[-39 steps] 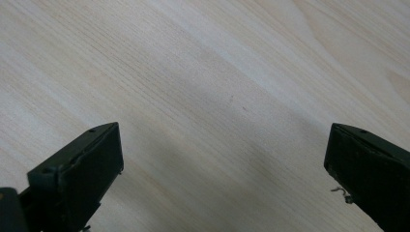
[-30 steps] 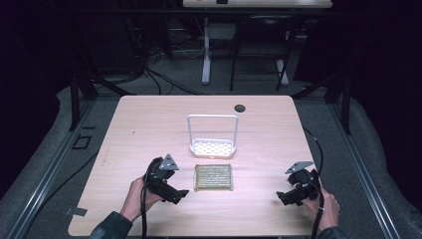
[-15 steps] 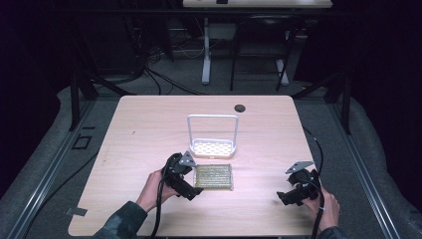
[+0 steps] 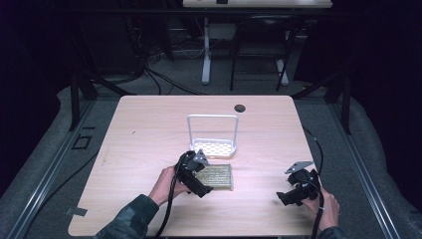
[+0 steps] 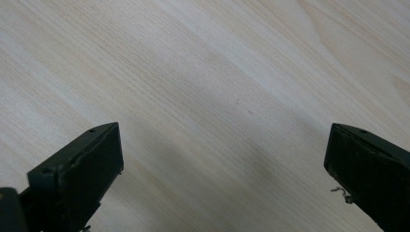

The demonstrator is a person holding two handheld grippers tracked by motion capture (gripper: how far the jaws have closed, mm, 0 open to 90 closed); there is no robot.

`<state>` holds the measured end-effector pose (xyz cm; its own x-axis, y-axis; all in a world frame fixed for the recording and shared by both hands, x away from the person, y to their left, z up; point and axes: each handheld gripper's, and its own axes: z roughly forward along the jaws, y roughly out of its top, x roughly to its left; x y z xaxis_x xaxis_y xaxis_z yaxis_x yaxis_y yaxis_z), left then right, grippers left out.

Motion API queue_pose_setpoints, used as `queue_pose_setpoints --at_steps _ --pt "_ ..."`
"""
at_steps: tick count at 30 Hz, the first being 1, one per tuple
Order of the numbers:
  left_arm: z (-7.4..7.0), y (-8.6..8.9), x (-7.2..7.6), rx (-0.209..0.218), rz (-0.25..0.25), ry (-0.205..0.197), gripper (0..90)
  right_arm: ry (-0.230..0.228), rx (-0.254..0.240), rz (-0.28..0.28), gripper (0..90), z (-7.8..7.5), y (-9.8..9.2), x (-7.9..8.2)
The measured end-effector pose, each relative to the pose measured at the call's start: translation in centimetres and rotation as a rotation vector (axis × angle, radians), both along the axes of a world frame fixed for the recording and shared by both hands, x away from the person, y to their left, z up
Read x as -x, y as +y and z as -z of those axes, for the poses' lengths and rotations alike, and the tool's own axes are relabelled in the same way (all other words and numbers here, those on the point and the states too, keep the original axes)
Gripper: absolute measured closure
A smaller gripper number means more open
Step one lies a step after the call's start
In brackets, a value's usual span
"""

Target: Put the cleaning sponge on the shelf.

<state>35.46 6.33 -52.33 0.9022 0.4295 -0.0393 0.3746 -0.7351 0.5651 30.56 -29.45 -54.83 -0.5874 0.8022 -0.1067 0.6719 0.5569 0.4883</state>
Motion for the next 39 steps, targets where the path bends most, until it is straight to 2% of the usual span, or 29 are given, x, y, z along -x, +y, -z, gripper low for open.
queue_pose_setpoints --at_steps 14,19,24,31,39 --pt "1.6 -1.9 -2.1 -0.041 0.054 0.021 0.0 -0.002 -0.005 -0.004 0.0 0.1 0.1 0.0" --pt "1.9 -2.4 -2.6 -0.035 0.054 0.028 0.0 0.001 0.000 -0.003 0.0 0.0 0.0 0.0" --pt "2.4 -2.7 -3.2 -0.051 0.059 0.038 0.0 0.006 0.000 0.001 0.0 0.1 0.0 0.0" --pt "3.0 -3.0 -3.4 -0.065 0.064 0.052 0.0 0.014 0.002 -0.002 0.0 0.1 0.1 0.0" --pt "3.0 -3.1 -3.3 -0.090 0.066 0.049 0.0 0.017 0.006 -0.002 0.0 0.2 0.1 0.0"
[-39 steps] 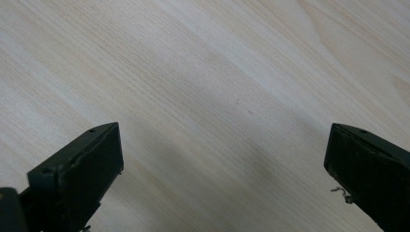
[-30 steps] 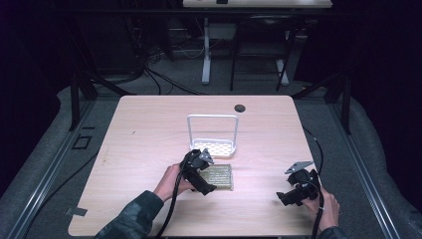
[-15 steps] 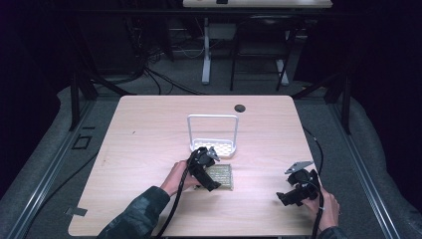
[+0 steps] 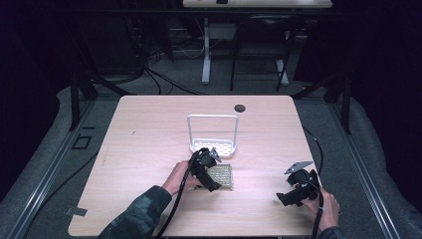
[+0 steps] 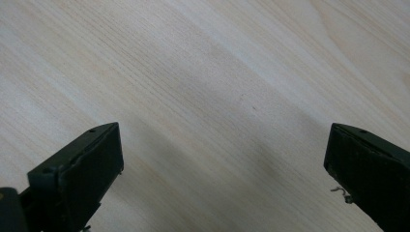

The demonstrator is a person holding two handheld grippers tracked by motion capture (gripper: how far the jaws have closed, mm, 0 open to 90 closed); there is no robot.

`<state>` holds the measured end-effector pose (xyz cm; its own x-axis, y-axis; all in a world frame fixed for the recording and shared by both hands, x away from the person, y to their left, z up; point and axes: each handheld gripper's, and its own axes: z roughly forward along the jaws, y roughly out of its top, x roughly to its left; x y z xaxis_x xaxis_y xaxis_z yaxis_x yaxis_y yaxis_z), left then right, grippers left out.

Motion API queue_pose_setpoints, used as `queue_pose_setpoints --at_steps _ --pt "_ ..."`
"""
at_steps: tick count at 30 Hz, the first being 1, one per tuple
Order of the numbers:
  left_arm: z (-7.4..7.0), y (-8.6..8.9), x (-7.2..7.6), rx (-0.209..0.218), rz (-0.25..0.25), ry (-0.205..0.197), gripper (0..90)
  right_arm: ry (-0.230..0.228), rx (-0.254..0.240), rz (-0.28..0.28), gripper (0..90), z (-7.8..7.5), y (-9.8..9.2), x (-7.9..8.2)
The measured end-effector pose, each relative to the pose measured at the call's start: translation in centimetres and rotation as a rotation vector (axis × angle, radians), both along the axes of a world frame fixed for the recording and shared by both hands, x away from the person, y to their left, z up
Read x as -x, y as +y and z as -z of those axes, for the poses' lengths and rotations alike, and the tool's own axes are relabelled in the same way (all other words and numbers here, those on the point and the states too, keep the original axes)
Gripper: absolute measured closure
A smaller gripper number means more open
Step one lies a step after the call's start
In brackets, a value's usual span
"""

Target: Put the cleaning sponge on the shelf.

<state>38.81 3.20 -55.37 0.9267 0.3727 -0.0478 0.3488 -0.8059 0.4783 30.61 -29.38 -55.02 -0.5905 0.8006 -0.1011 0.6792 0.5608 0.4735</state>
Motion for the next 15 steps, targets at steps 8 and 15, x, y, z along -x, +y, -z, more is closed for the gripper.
queue_pose_setpoints --at_steps 8,15 --pt "0.10 -0.17 0.16 -0.020 0.001 -0.009 0.0 0.003 -0.003 0.000 0.0 -0.02 0.04 0.02" --pt "0.17 -0.32 0.31 -0.035 -0.006 -0.021 0.6 0.000 -0.001 0.000 0.0 -0.04 -0.02 0.02"
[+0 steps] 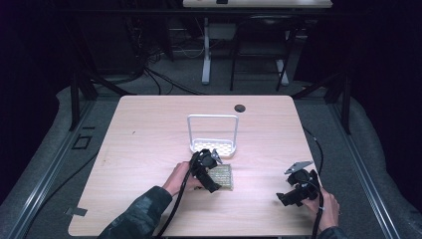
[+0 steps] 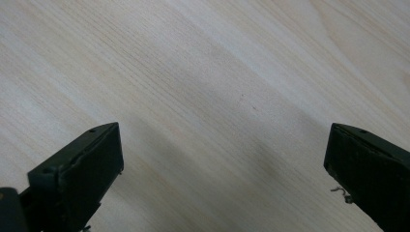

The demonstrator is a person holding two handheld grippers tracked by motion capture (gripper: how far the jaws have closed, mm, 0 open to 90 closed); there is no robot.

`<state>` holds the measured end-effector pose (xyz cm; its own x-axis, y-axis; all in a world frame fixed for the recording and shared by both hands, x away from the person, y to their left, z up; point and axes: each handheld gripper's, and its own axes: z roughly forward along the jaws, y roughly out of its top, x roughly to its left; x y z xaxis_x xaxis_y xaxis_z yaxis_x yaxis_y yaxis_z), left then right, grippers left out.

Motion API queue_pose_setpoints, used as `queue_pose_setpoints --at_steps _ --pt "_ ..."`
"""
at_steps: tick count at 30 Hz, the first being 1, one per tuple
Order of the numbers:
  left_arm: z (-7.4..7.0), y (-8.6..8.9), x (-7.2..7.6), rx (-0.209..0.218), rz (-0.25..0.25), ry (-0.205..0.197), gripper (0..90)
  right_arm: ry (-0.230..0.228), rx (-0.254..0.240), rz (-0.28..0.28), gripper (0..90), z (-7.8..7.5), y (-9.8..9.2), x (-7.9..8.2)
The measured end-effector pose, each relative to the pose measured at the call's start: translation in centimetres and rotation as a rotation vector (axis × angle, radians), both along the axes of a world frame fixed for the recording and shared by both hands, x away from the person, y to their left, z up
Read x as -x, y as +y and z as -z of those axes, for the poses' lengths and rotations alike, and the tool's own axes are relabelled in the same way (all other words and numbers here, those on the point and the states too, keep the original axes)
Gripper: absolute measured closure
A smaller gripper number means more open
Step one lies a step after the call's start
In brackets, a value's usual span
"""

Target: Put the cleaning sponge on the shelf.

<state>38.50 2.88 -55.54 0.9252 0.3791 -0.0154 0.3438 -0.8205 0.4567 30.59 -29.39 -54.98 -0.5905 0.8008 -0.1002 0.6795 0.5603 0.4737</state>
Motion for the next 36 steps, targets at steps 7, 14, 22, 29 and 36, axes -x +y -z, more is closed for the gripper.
queue_pose_setpoints --at_steps 7,14,22,29,36 --pt "0.0 0.1 0.1 -0.003 -0.009 -0.017 5.2 0.000 0.001 0.000 0.0 0.0 0.0 0.0" --pt "0.1 0.0 0.2 -0.009 -0.012 -0.024 5.0 0.000 0.002 0.000 0.0 0.0 0.0 0.0" --pt "0.3 -0.5 0.7 -0.052 0.000 -0.061 3.2 -0.018 0.001 0.005 0.0 -0.1 -0.1 0.0" --pt "0.4 -0.6 0.9 -0.065 0.006 -0.072 3.5 -0.016 0.006 0.003 0.0 -0.1 0.0 0.0" --pt "0.4 -0.7 1.1 -0.075 0.001 -0.100 10.7 -0.035 0.007 0.005 0.0 -0.4 -0.1 0.2"
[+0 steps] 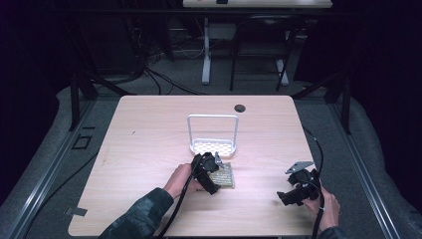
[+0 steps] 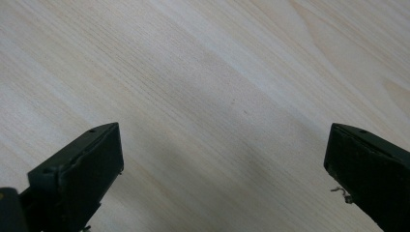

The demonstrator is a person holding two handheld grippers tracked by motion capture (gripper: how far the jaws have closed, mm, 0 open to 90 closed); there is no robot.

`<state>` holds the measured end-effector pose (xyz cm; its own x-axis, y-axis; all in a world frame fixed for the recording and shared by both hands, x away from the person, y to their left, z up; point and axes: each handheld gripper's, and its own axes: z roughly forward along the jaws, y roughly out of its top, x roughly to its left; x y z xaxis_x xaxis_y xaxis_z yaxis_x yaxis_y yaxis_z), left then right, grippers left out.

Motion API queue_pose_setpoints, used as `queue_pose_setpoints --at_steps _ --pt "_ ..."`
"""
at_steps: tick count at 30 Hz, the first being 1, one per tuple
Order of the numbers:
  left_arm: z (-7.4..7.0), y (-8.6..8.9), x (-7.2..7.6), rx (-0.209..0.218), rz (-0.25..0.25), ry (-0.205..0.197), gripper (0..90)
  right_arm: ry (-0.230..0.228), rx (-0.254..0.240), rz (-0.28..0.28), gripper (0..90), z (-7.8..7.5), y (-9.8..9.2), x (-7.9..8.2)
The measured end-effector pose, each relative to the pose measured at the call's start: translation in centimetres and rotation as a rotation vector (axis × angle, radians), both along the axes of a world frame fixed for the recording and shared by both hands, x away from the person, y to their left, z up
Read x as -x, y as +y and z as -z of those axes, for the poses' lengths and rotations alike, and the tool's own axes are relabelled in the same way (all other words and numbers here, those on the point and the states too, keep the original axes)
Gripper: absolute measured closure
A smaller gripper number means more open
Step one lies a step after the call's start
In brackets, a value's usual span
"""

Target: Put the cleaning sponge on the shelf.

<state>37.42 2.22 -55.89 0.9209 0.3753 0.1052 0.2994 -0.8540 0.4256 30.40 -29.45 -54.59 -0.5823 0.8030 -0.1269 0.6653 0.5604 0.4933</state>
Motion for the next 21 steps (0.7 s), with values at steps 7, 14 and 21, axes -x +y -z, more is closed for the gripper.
queue_pose_setpoints --at_steps 7,14,21 --pt "-0.04 0.10 0.04 0.008 0.000 0.001 14.9 -0.001 -0.004 -0.001 0.0 0.00 0.05 0.03" --pt "-0.10 0.25 0.01 0.017 0.004 0.009 19.1 0.007 -0.006 0.001 0.0 0.01 0.01 0.00" --pt "-0.11 0.61 -0.08 0.040 0.006 0.011 25.4 0.011 -0.023 0.000 0.0 -0.05 0.00 0.05"
